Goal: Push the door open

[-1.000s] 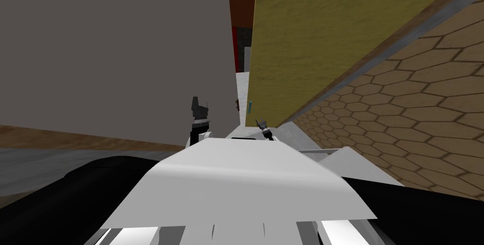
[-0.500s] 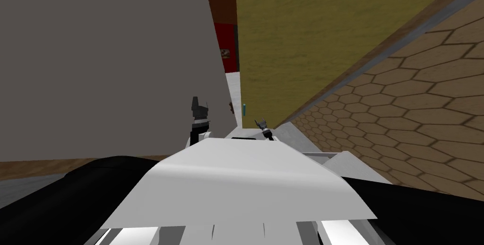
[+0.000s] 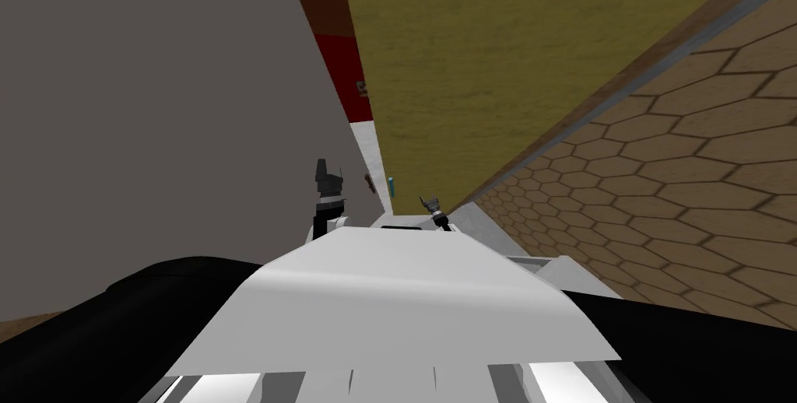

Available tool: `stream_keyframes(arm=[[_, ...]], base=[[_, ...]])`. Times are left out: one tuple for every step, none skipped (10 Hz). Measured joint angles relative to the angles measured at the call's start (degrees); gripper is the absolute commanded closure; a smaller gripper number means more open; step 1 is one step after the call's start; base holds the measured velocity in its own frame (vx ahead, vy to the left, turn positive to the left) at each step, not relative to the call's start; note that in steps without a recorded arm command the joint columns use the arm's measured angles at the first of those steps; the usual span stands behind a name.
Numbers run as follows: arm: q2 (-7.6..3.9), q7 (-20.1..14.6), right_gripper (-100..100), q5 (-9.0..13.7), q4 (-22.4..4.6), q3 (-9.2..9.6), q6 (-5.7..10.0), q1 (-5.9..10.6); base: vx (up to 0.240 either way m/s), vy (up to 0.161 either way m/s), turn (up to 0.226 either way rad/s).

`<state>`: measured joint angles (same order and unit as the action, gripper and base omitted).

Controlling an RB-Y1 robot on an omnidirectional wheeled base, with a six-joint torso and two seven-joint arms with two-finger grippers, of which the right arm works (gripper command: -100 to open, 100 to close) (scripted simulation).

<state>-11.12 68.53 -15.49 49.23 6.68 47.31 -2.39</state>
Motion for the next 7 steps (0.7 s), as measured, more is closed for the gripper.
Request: stream_keyframes(arm=[[0.04,0.2,-100,0.0,-0.1,-0.10,-0.04,0.09],[0.05,0.3,-100,0.1,-0.1,-0.19,-0.09,0.16],[0.10,0.5,-100,0.1,-0.4,-0.31,-0.04,0.33],[0.13,0.7,-100,0.2,-0.5,-0.43,-0.08,0.44],[0.14,0.9,-100,0.2,-0.7,-0.57,-0.11,0.61],[0.24,1.2,-100,0.3,-1.0,-0.76,-0.11,0.84],[0.26,1.4,-100,0.4,-1.1,-0.92,-0.15,0.99]], base=[[0.132,-0.152,-0.070],[0.181,-0.179,-0.083],[0.218,-0.182,-0.085],[0.214,-0.146,-0.066],[0.171,-0.150,-0.108],[0.156,-0.160,-0.102],[0.130,-0.124,-0.077]])
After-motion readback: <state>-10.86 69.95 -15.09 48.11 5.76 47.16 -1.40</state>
